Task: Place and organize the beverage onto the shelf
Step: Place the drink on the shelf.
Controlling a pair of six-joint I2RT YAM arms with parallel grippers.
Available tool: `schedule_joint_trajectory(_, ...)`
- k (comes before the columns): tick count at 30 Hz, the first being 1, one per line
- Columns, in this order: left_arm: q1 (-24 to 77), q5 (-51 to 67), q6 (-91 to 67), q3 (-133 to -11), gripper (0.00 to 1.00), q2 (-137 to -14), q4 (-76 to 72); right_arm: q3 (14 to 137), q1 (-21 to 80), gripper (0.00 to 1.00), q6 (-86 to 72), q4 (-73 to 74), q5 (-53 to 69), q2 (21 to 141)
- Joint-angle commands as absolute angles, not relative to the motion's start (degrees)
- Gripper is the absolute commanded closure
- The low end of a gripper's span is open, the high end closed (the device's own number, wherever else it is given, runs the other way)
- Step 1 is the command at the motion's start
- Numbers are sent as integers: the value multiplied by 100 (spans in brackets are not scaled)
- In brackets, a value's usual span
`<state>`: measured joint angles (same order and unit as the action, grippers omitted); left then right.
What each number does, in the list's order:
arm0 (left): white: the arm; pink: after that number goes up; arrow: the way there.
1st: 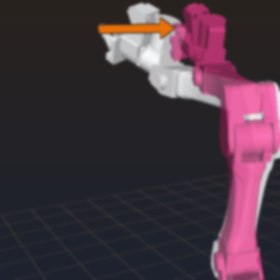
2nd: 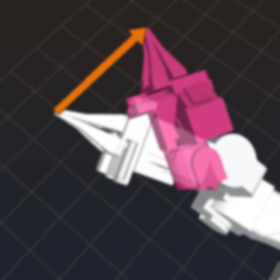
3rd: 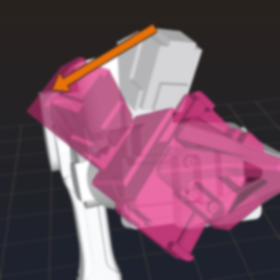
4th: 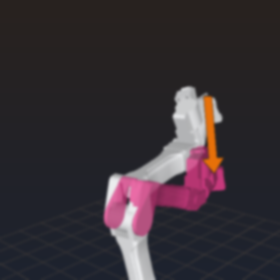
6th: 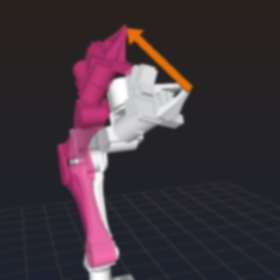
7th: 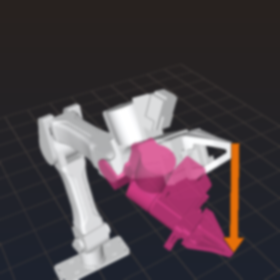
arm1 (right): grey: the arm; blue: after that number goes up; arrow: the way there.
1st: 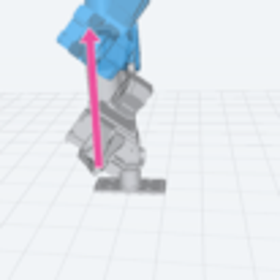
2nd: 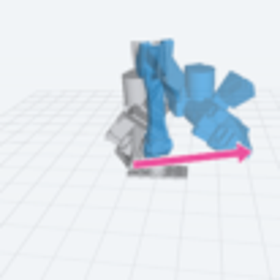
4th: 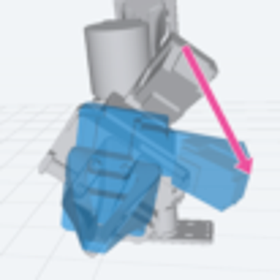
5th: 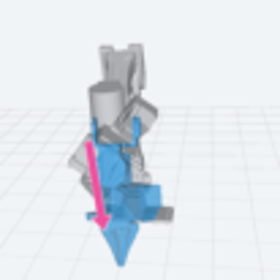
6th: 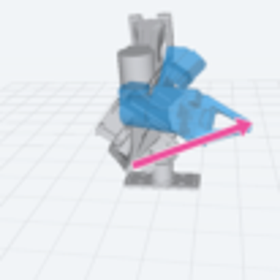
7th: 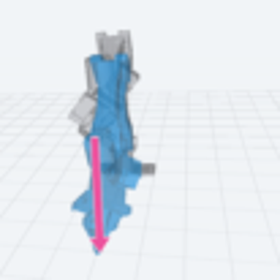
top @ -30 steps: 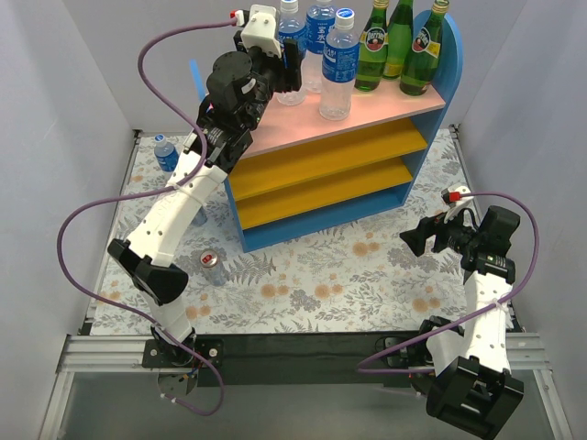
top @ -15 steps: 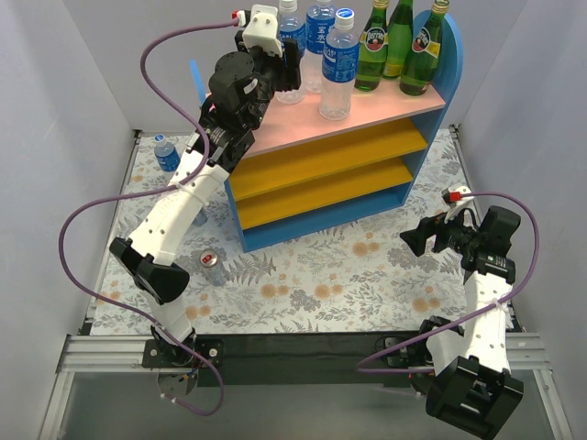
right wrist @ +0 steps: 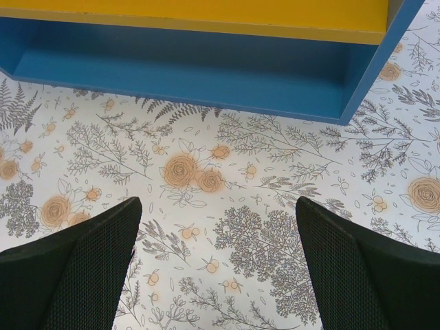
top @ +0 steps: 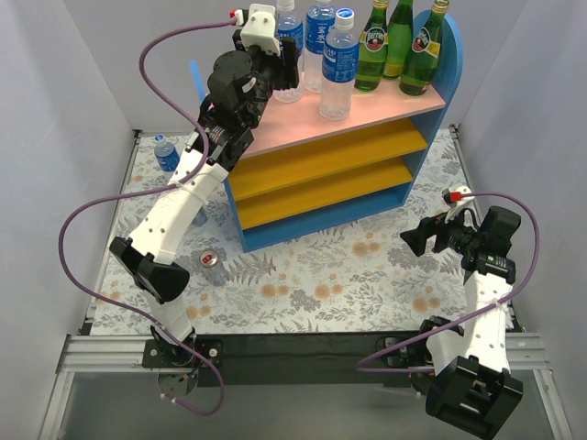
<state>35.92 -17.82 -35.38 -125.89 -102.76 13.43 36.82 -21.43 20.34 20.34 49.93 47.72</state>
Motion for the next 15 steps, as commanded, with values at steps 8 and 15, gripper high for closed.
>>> schedule_joint_trajectory(8, 3524, -1398, -3867, -12753, 34, -9853, 1503, 3656, -2206, 2, 2066, 1872, 5168, 4790)
schedule_joint_trajectory(15, 3524, -1003, -4122, -12542, 32, -9343, 1547, 3647, -2206, 2, 2118, 1881, 5229, 4764)
